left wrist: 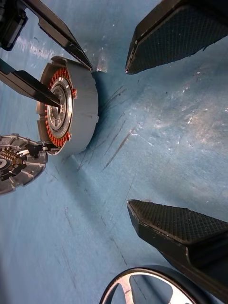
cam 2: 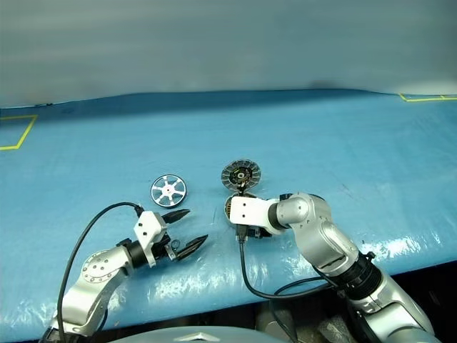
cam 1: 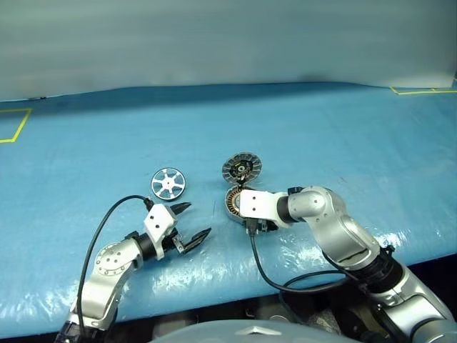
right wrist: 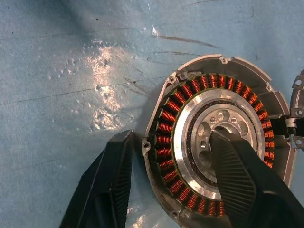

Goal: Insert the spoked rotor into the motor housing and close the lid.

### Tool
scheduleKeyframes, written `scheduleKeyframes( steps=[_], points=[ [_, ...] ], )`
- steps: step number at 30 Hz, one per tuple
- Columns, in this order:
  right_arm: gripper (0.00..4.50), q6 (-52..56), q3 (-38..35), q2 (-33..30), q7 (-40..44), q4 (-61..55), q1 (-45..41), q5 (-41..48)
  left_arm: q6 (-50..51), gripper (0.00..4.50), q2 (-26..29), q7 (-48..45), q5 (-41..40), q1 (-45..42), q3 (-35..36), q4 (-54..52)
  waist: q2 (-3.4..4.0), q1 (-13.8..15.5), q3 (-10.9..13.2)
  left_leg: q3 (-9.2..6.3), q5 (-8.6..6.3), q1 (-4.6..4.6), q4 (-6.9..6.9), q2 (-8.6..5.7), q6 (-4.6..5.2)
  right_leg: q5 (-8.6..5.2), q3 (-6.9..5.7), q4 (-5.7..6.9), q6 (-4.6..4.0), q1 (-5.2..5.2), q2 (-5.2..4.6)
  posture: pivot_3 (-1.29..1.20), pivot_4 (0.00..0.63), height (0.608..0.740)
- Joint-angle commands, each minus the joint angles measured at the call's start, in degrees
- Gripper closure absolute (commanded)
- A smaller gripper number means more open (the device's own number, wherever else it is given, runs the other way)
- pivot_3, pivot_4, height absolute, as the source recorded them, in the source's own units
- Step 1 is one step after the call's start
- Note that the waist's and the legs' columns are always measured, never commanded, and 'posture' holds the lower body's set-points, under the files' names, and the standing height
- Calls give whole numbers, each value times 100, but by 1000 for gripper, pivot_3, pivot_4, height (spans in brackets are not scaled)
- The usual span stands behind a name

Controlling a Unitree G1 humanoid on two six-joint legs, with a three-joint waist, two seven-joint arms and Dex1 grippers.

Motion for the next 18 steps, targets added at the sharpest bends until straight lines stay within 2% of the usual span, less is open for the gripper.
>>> scheduleKeyframes(
  steps=[1, 4, 6, 12, 18],
  points=[
    [1109, -48, 139, 45, 23, 208, 104, 227, 61, 0, 49, -63, -81, -82, 8, -233, 0, -6, 0, 1, 0, 1, 0, 0, 0, 0, 1, 0, 0, 0, 0, 0, 150, 740],
    [117, -124, 75, -44, 150, -13, 78, 425, 25, 0, 109, -78, -98, -93, 98, -327, -1, -10, -1, 1, 2, 4, 1, 2, -2, 1, 2, 1, 0, 1, 2, 0, 150, 740],
    [117, -281, -76, -135, 182, -195, 96, 584, 43, 0, 123, -89, -248, -70, 207, -440, -1, -5, 1, 0, 3, 4, 0, 3, -4, 1, 1, 2, -1, -1, 2, 0, 150, 740],
    [117, -515, -1144, -75, 25, -1027, 510, 1648, 47, 0, 328, -18, -418, 205, 646, -803, 1, 1, 9, 0, 1, -9, -5, 4, -3, 4, 1, 1, 6, -13, 1, 0, 150, 740],
    [117, -440, -2031, 511, -896, -1485, 1121, 2335, 43, 0, 525, -60, -460, 782, 940, -979, -4, 9, 14, 1, -4, -12, -9, 4, -3, -5, -1, -7, -4, -13, -2, 0, 150, 740]
  ],
)
